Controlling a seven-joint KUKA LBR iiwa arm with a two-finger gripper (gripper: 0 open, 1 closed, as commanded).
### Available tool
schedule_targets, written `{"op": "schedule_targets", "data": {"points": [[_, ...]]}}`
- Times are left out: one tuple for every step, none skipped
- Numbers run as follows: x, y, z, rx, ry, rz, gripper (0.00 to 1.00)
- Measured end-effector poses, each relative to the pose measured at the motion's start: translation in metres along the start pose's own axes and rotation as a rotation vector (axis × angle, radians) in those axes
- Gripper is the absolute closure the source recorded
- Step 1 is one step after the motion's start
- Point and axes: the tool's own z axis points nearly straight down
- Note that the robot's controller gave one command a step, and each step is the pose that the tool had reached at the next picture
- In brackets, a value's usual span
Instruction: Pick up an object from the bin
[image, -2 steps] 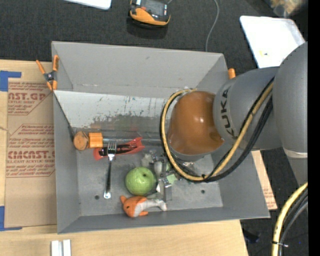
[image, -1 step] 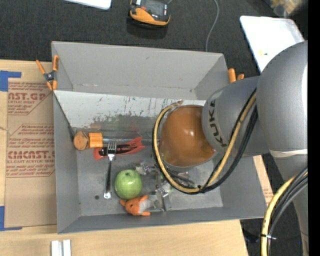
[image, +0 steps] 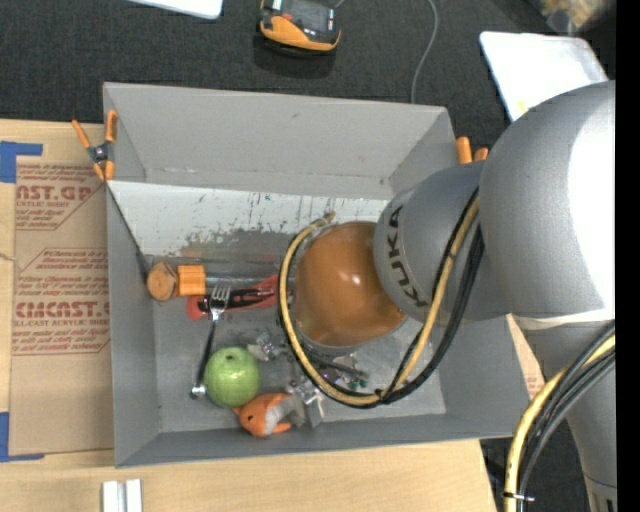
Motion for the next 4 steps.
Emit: {"op": "schedule_targets", "data": {"points": [[0.002, 0.001, 0.0, -0.004, 0.004, 0.063, 1.0], [0.002, 0.001, 0.0, -0.004, 0.004, 0.063, 1.0], [-0.007, 0.01, -0.097, -0.005, 0.008, 0.055, 1.0], [-0.007, 0.019, -0.046, -0.005, 0.006, -0.116, 1.0]]}}
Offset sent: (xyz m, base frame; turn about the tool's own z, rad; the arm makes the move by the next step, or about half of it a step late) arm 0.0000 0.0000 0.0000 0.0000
